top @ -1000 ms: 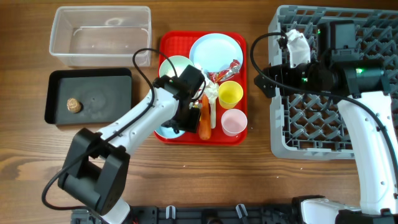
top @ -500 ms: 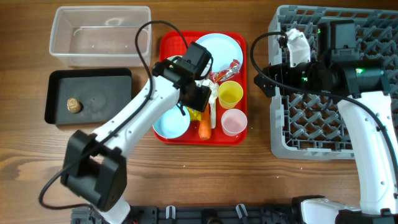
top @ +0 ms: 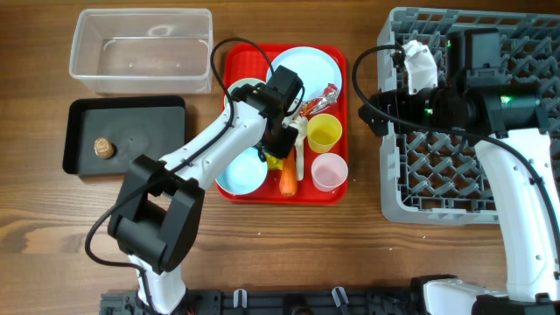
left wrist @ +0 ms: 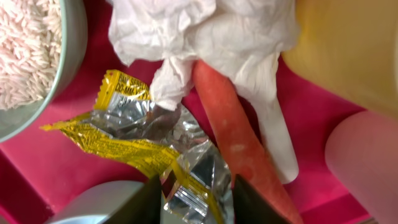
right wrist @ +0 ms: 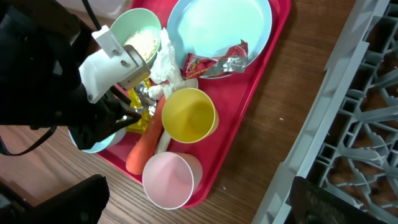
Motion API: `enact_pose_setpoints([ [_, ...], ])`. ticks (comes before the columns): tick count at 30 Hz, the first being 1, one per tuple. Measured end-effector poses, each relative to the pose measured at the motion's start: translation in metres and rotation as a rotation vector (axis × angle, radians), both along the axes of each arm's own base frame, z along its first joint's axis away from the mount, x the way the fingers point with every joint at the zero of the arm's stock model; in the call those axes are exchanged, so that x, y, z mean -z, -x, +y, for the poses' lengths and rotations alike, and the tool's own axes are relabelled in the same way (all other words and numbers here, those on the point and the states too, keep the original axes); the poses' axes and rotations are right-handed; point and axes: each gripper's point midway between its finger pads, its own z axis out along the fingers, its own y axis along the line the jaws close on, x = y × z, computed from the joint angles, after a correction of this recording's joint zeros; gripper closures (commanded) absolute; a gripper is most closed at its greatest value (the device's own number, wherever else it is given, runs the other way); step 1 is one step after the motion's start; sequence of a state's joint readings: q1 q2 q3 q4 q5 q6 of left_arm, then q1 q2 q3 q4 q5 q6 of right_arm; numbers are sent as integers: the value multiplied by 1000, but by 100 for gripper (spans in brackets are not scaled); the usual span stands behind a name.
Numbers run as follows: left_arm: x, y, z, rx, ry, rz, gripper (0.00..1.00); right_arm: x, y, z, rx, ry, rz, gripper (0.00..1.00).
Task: Sort waste into correct bins and load items into the dishwasher rack
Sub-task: 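Grasp the yellow snack wrapper and tissue with the left gripper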
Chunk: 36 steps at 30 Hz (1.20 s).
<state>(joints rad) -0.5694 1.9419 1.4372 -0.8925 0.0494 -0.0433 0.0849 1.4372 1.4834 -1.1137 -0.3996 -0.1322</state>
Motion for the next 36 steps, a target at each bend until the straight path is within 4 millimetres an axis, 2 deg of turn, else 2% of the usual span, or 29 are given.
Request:
enact_pose_setpoints([
  [2, 3, -1, 0, 3, -2, 2, 96, 0, 0, 0, 0, 0, 0, 4],
  [11, 9, 2, 1, 6, -15, 22, 96, 0, 0, -1, 2, 4, -1, 4],
  [14, 0, 5, 3, 5, -28, 42, 96, 0, 0, -1, 3, 7, -1, 4],
  [16, -16, 2, 2, 3, -29, 45, 96, 1, -1, -1, 4, 7, -1, 4],
  [20, -70, -30, -9, -14, 44, -73, 96, 1, -1, -2, 6, 11, -1, 4],
  [24, -119, -45, -4, -43, 105, -178, 96, 2, -1, -4, 11, 21, -1, 4],
  [26, -136, -48, 3, -59, 123, -211, 96, 2, -1, -4, 13, 24, -1, 4],
  [27, -140, -47, 7, -65, 123, -212, 93, 2, -1, -4, 13, 24, -1, 4],
  [28, -142, -44, 11, -71, 118, -206, 87, 2, -1, -4, 13, 25, -1, 4],
  [32, -132, -29, 22, -46, 66, -133, 68, 2, -1, -5, 15, 27, -1, 3],
  [36, -112, -21, 15, 18, 36, -69, 62, 2, -1, -5, 15, 28, -1, 3],
])
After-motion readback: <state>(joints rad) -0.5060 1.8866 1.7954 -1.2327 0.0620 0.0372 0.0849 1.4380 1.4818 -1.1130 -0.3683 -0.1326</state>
